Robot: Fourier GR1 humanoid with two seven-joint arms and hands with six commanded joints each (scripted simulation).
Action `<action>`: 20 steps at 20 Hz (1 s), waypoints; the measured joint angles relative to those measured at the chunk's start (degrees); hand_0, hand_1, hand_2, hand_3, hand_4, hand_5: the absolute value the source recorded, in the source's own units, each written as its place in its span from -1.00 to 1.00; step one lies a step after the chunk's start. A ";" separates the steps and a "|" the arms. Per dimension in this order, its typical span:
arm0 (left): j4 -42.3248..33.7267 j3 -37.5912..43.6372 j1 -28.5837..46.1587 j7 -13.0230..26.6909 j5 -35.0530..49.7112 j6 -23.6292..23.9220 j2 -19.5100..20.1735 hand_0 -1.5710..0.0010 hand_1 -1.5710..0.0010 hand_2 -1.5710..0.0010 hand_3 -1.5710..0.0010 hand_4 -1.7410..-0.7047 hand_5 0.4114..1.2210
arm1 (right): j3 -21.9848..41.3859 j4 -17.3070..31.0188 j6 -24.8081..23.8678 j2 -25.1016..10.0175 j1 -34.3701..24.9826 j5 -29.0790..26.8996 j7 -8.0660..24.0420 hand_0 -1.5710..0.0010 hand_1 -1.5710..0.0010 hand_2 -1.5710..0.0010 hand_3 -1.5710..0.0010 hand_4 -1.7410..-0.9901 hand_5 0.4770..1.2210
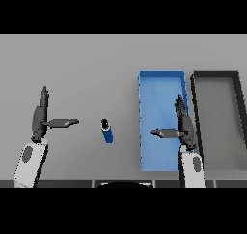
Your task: Pick up the blue pipe and place it into the blue bin.
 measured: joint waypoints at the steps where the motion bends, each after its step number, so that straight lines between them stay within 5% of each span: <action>1: -0.09 0.02 0.09 -0.36 0.00 0.03 -0.01 1.00 1.00 1.00 1.00 0.49 -0.55 | 0.02 -0.06 -0.03 0.01 0.10 -0.01 -0.09 1.00 1.00 1.00 1.00 0.41 -0.69; 6: -0.92 0.19 0.87 -1.13 0.12 0.02 0.37 1.00 1.00 1.00 1.00 0.49 -0.55 | 0.56 -0.83 -0.07 0.19 1.00 0.38 -0.58 1.00 1.00 1.00 1.00 0.41 -0.69; 7: -1.36 -2.05 1.68 -3.98 -0.41 -6.88 4.53 1.00 1.00 1.00 1.00 0.49 -0.55 | 2.39 -2.27 1.00 -4.18 1.46 4.86 -3.43 1.00 1.00 1.00 1.00 0.43 -0.69; 9: -0.93 -3.34 1.22 -5.25 0.24 -14.55 9.13 1.00 1.00 1.00 1.00 0.49 -0.54 | 5.71 -5.14 2.22 -7.30 3.59 10.05 -5.86 1.00 1.00 1.00 1.00 0.45 -0.70; 16: -4.20 -5.76 4.02 -10.82 0.53 -22.46 13.10 1.00 1.00 1.00 1.00 0.47 -0.58 | 7.04 -7.12 2.44 -8.90 3.85 12.70 -3.04 1.00 1.00 1.00 1.00 0.48 -0.73; 20: -10.44 -9.90 6.27 -6.76 0.03 -25.89 15.06 1.00 1.00 1.00 1.00 0.42 -0.71 | 7.10 -7.11 3.31 -8.33 3.96 11.35 -2.40 1.00 1.00 1.00 1.00 0.40 -0.72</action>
